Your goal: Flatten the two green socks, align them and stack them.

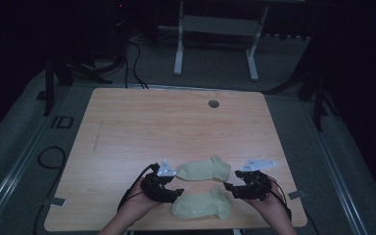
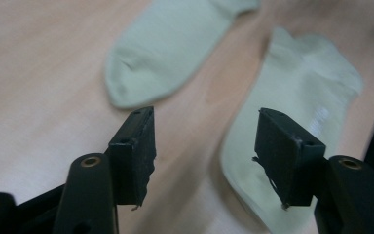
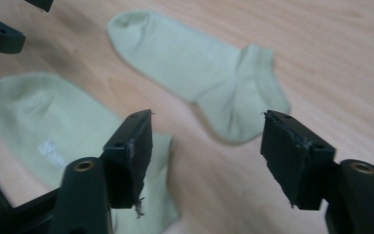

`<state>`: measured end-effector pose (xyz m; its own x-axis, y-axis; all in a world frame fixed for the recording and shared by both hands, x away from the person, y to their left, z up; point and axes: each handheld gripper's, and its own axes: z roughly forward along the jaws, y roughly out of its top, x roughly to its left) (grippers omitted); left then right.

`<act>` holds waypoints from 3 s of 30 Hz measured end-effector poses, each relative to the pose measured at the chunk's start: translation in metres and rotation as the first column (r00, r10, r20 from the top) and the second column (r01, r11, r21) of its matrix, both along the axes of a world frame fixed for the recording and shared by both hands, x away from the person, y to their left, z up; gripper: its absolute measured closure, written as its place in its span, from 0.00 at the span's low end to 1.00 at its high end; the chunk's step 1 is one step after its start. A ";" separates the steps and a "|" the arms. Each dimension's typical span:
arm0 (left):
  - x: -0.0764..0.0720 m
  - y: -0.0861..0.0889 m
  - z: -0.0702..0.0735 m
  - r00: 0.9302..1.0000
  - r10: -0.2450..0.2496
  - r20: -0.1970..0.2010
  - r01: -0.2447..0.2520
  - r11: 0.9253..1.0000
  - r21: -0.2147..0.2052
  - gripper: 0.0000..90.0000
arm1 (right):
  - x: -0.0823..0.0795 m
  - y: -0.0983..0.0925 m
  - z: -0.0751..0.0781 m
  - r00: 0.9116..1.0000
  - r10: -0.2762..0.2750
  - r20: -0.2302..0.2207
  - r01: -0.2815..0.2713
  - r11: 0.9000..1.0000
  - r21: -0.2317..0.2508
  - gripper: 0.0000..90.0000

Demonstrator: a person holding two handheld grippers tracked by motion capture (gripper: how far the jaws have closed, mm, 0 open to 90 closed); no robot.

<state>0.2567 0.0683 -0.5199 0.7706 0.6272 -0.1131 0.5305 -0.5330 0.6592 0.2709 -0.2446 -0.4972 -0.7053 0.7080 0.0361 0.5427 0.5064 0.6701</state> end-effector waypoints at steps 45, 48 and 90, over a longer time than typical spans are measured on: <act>-0.023 0.003 0.008 0.996 0.074 0.039 -0.072 0.996 -0.060 0.98 | -0.028 -0.004 0.004 0.999 0.048 -0.012 -0.048 0.999 -0.006 0.92; -0.014 0.003 0.020 0.995 0.084 0.056 -0.080 0.995 -0.058 0.98 | -0.021 -0.004 0.012 0.999 0.039 0.005 -0.039 0.999 -0.007 0.92; 0.063 -0.014 -0.027 0.987 0.153 -0.046 -0.151 0.988 0.037 0.98 | 0.083 0.003 -0.024 0.988 -0.085 -0.129 0.077 0.995 -0.069 0.79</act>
